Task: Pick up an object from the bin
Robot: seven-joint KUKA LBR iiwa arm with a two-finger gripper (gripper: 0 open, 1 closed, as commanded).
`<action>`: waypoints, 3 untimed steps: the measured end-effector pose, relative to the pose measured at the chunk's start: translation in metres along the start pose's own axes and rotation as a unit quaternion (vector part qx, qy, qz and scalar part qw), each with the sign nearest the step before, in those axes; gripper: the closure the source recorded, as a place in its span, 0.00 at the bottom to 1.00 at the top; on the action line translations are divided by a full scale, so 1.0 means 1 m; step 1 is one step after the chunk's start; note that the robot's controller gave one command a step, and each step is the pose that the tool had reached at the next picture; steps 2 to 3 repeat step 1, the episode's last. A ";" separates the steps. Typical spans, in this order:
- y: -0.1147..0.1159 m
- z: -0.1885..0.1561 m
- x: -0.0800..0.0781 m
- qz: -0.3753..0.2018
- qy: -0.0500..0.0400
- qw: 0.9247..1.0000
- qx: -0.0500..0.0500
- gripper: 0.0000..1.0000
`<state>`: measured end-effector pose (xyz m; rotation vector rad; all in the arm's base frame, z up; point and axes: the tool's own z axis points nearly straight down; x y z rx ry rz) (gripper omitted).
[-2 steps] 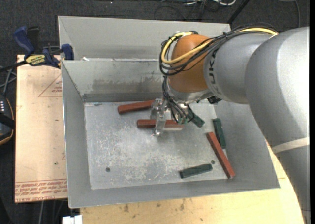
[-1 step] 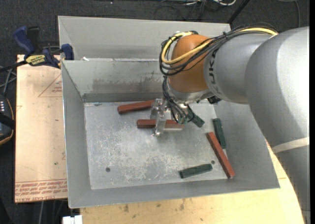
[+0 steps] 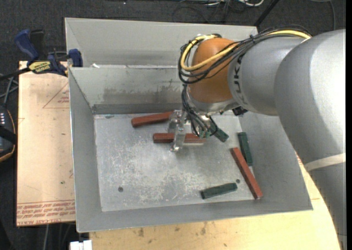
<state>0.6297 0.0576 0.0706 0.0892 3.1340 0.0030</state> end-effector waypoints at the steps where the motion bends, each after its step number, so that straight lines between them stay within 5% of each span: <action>1: 0.000 -0.007 0.002 0.000 0.004 1.000 0.001 1.00; 3: 0.000 -0.007 0.002 0.000 0.004 1.000 0.001 1.00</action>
Offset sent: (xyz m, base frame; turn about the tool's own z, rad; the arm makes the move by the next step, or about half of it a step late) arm -0.0002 0.0001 0.0132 0.0000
